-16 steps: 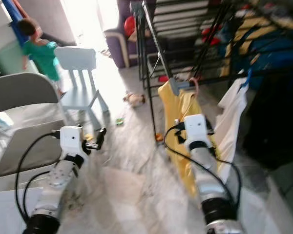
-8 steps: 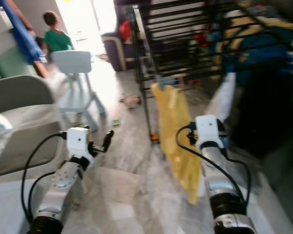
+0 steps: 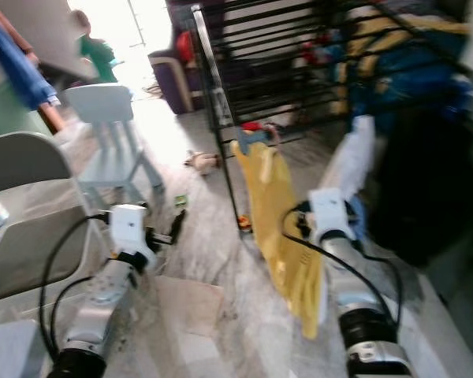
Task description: Hang hanger
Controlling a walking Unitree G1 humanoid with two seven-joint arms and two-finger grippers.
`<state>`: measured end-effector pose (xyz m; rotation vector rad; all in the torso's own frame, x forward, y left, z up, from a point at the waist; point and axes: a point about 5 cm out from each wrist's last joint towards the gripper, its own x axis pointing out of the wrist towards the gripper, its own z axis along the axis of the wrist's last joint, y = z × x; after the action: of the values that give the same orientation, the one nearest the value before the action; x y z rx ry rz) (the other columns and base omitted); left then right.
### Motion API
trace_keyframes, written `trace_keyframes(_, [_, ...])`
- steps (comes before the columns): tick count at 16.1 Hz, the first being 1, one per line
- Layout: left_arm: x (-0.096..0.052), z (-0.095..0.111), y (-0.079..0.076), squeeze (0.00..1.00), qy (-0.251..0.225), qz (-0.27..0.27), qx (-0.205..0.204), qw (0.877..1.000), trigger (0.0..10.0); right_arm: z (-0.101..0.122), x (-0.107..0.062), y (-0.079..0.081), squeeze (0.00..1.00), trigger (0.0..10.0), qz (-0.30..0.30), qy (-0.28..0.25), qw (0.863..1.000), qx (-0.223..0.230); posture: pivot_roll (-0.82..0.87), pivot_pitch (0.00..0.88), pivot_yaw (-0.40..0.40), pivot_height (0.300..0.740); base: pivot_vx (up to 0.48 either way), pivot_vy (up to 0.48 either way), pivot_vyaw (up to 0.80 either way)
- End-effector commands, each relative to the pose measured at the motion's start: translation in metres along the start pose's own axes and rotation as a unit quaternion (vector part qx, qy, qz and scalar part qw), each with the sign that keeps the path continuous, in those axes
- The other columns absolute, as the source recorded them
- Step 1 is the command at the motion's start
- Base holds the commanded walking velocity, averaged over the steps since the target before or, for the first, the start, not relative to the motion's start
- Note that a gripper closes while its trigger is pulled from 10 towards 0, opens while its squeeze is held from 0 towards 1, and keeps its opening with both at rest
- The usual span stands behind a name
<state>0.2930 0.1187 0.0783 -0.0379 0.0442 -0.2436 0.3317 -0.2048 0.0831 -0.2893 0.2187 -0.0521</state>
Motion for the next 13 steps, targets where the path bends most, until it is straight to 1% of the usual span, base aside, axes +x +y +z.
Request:
trace_keyframes(1, [-0.002, 0.001, 0.013, 0.00, 0.001, 0.014, 0.006, 1.000, 10.0, 0.004, 0.001, 0.011, 0.00, 10.0, 0.015, -0.004, 1.000, 0.009, -0.15, 0.000, 0.143, 0.740, 0.285, 0.386, 0.00])
trace_keyframes(4, [-0.002, 0.002, 0.012, 0.00, -0.001, 0.011, 0.008, 1.000, 10.0, 0.002, 0.000, 0.014, 0.00, 10.0, 0.020, -0.002, 1.000, 0.010, -0.15, 0.000, 0.145, 0.740, 0.285, 0.386, 0.00])
trace_keyframes(7, [-0.001, 0.003, 0.008, 0.00, -0.004, 0.006, 0.006, 1.000, 10.0, -0.001, -0.001, 0.016, 0.00, 10.0, 0.026, 0.004, 1.000, 0.009, -0.15, 0.000, 0.145, 0.740, 0.000, 0.000, 0.00])
trace_keyframes(10, [-0.002, -0.001, 0.002, 0.00, 0.008, -0.011, 0.012, 1.000, 10.0, -0.001, 0.000, 0.012, 0.00, 10.0, 0.017, 0.003, 1.000, 0.006, -0.15, 0.000, 0.146, 0.740, 0.000, 0.000, 0.00])
trace_keyframes(13, [-0.002, -0.002, 0.000, 0.00, 0.010, -0.017, 0.020, 1.000, 10.0, -0.001, 0.001, 0.010, 0.00, 10.0, 0.011, 0.002, 1.000, 0.001, -0.15, 0.000, 0.146, 0.740, 0.000, 0.000, 0.00])
